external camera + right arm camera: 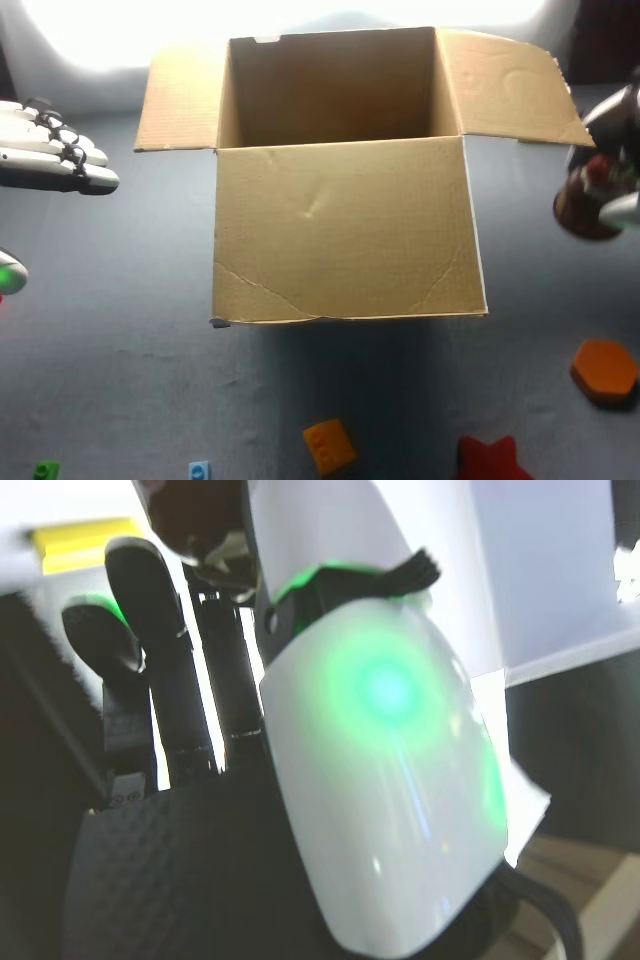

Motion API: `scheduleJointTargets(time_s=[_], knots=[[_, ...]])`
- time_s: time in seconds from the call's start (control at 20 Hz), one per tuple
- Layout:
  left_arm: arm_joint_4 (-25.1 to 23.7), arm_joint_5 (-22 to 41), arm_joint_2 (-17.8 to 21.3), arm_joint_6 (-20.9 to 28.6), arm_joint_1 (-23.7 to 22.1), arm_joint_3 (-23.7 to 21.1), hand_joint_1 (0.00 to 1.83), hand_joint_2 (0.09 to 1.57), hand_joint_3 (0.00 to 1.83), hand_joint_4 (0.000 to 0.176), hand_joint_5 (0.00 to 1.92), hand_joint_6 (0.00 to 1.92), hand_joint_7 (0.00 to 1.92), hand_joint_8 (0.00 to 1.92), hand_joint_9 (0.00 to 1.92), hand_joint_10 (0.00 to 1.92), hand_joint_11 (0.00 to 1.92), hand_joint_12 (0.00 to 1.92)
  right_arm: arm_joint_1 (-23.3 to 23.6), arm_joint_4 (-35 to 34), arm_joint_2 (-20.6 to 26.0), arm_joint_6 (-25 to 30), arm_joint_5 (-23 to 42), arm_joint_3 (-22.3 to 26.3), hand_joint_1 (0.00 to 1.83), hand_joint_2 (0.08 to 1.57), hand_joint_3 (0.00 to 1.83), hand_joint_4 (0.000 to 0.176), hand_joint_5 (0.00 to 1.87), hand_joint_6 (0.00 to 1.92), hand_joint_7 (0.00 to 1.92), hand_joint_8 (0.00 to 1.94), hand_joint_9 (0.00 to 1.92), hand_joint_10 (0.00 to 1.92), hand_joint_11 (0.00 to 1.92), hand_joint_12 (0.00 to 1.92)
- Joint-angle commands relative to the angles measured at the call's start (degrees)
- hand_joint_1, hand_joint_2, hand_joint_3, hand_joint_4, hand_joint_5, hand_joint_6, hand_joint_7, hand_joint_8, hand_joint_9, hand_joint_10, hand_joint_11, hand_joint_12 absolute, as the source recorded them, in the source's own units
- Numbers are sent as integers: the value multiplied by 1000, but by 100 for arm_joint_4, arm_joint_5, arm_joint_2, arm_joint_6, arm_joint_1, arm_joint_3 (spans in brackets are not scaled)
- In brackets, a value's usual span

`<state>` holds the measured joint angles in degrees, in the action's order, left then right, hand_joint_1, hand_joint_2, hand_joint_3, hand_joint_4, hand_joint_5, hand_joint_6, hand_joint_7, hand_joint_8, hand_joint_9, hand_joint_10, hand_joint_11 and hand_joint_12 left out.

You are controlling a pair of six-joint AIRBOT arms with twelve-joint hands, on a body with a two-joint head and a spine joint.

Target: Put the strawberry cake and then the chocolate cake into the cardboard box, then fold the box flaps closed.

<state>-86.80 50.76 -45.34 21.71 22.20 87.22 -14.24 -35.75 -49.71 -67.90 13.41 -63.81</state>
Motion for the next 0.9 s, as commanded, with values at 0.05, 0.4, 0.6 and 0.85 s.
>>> scheduleJointTargets(time_s=[0.05, 0.4, 0.6, 0.85], knots=[[359, 95, 71, 12, -61, -30, 0, 1203, 2, 27, 79, 2, 51, 0, 35, 1, 0, 268, 237, -127, 219, 34, 400, 95, 1219, 1140, 0, 0, 913, 1015, 970, 1162, 735, 1457, 421, 1921], [286, -31, 63, -35, -45, -179, 0, 1208, 1, 27, 74, 1, 43, 2, 43, 2, 0, 302, 1591, -200, 1084, 24, -340, 743, 1214, 1147, 0, 0, 917, 1004, 941, 1209, 714, 1454, 415, 1921], [286, -101, 63, -36, -76, -188, 0, 1203, 0, 23, 77, 2, 46, 1, 51, 3, 0, 345, 1858, -200, 1225, 21, -524, 801, 1229, 1133, 0, 0, 935, 952, 979, 1174, 730, 1490, 457, 1921], [284, -161, 50, -61, -102, -196, 0, 1210, 1, 29, 79, 0, 37, 0, 39, 0, 0, 356, 1948, -200, 1343, 22, -654, 800, 1234, 1130, 1, 0, 945, 923, 978, 1197, 729, 1535, 423, 1921]])
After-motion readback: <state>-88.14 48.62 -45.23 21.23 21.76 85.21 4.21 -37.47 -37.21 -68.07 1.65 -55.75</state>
